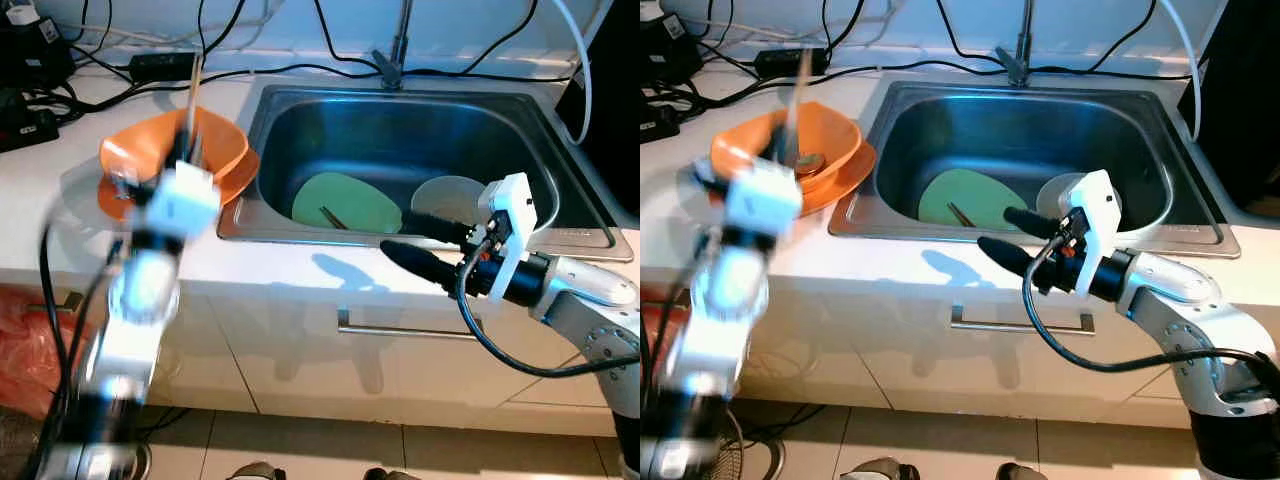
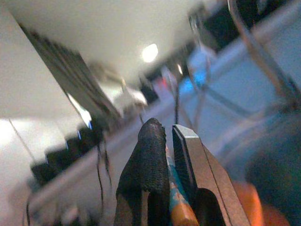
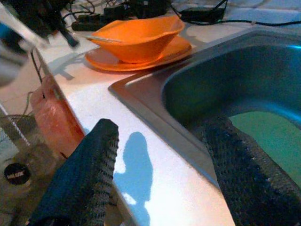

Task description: Kitchen organization

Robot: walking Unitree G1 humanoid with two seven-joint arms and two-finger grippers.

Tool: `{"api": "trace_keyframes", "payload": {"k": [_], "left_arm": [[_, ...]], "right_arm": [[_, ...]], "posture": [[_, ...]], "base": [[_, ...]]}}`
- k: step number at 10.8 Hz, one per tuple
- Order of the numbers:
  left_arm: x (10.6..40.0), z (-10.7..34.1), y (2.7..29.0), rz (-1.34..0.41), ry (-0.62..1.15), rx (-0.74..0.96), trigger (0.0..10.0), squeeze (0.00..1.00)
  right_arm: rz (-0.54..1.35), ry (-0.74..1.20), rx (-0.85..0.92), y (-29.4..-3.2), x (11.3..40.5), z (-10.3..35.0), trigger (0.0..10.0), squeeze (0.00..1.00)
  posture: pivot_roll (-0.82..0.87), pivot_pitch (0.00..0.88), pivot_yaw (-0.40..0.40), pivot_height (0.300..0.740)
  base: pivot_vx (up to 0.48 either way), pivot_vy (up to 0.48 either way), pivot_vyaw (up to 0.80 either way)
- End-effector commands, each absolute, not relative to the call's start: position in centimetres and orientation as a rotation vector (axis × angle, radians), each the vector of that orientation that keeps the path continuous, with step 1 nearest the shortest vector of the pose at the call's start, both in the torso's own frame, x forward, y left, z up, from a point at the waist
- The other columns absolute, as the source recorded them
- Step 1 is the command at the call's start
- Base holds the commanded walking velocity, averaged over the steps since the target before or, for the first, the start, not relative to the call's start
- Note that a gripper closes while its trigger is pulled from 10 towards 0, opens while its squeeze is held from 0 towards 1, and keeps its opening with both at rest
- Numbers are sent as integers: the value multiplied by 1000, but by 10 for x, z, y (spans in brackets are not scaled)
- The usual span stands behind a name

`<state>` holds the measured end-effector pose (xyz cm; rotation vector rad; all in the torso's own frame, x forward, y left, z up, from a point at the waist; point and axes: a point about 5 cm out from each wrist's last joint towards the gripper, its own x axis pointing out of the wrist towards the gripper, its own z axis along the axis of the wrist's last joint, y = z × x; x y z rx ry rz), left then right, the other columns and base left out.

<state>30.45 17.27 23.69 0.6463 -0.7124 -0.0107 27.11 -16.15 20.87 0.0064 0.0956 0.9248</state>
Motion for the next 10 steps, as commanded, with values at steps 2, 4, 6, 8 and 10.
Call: {"api": "trace_keyframes", "payload": {"k": [2, 4, 6, 8, 10], "left_arm": [[306, 254, 141, -147, -812, 599, 0, 0], [316, 248, 103, -315, -792, 441, 0, 0], [329, 251, 85, -400, -665, 87, 0, 0], [335, 253, 76, -489, -620, -73, 0, 0], [332, 249, 60, -656, -534, -234, 0, 0]], "right_arm": [[857, 59, 32, -163, 278, 212, 10000, 0], [650, -10, 253, -163, 296, 216, 10000, 0], [460, -67, 541, -171, 314, 218, 10000, 0], [401, -86, 666, -166, 322, 219, 10000, 0], [317, -76, 901, -164, 334, 217, 10000, 0]], "posture": [[25, 77, 23, 740], [13, 73, 23, 740], [8, 72, 22, 740], [14, 74, 27, 740], [9, 72, 25, 740]], "base": [[0, 0, 0], [0, 0, 0], [0, 0, 0], [0, 0, 0], [0, 0, 0]]}}
